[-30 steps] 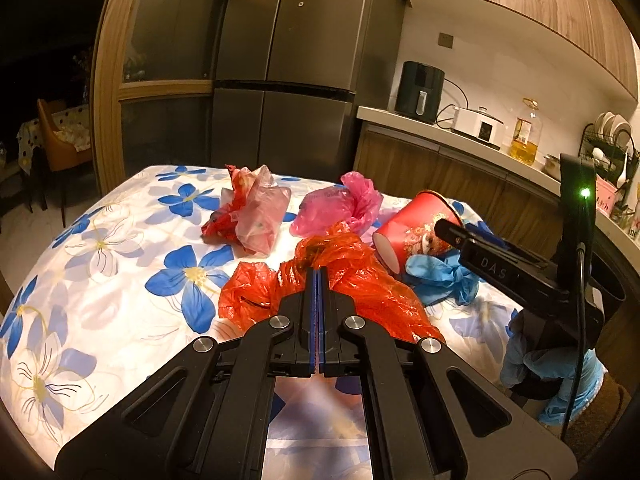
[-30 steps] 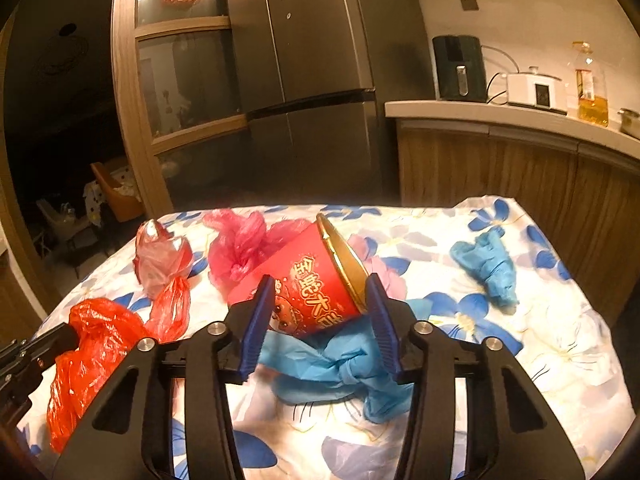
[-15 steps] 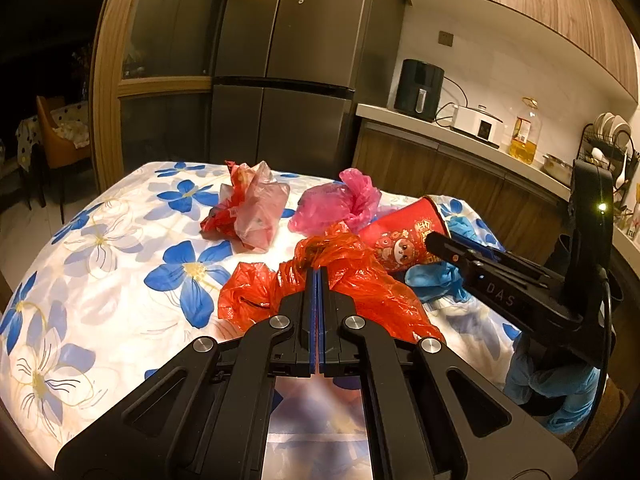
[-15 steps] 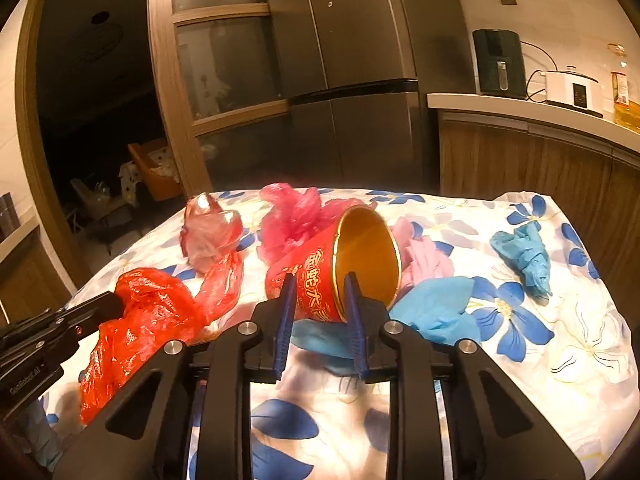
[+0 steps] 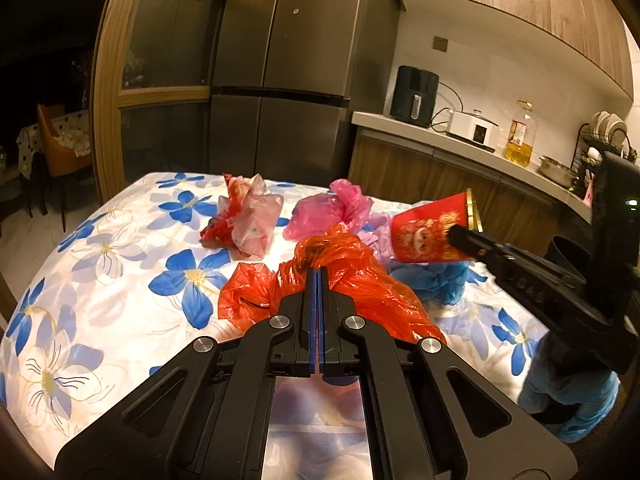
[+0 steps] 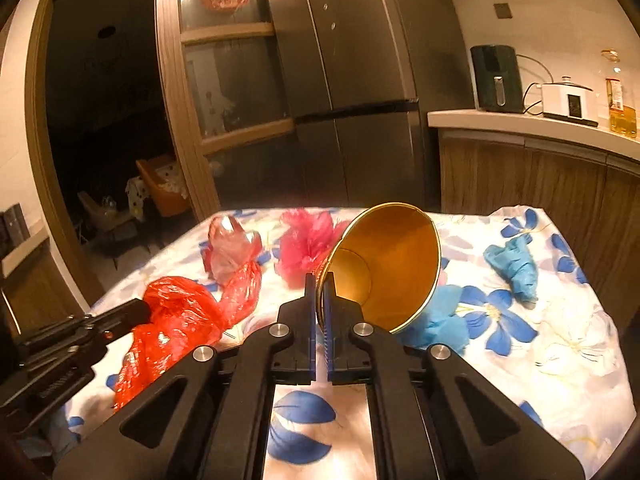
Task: Collect trash
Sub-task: 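Carry the red bag and the cup over the black bin with both tools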
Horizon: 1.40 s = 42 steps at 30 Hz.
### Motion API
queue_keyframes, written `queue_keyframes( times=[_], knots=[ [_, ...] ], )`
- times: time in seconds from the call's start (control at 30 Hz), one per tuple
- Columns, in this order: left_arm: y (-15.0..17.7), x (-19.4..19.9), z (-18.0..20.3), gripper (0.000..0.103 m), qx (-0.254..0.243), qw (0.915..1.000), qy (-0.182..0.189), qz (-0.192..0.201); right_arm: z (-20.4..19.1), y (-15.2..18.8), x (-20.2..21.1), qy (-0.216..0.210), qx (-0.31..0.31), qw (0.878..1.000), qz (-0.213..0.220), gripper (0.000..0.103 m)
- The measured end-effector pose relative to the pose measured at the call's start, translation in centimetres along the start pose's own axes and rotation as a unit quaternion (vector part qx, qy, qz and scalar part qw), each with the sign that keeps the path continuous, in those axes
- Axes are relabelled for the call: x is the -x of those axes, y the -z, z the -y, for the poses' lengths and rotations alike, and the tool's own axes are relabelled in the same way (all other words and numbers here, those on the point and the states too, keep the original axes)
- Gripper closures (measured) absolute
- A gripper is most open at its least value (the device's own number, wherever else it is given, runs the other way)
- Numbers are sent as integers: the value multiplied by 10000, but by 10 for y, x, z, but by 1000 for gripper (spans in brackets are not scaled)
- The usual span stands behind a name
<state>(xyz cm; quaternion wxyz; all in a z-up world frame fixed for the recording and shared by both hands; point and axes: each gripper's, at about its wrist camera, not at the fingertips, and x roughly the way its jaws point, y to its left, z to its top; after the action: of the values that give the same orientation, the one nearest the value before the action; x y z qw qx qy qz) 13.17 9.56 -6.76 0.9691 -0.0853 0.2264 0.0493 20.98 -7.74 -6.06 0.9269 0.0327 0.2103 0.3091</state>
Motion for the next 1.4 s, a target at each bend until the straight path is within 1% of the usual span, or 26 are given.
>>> queue_keyframes(
  times=[0.3, 0.7, 1.13, 1.4],
  knots=[
    [-5, 16, 23, 103, -120, 9998, 116, 135, 17, 0, 57, 208, -182, 9992, 301, 99],
    [-14, 23, 86, 103, -497, 9968, 555, 297, 54, -2, 117, 737, -365, 9942, 698, 99],
    [-24, 7, 172, 103, -972, 9880, 1121, 440, 105, 1, 169, 1401, -608, 9832, 999, 99],
    [-29, -3, 226, 103, -1236, 9803, 1456, 499, 142, 4, 198, 1860, -834, 9717, 1194, 99]
  ],
)
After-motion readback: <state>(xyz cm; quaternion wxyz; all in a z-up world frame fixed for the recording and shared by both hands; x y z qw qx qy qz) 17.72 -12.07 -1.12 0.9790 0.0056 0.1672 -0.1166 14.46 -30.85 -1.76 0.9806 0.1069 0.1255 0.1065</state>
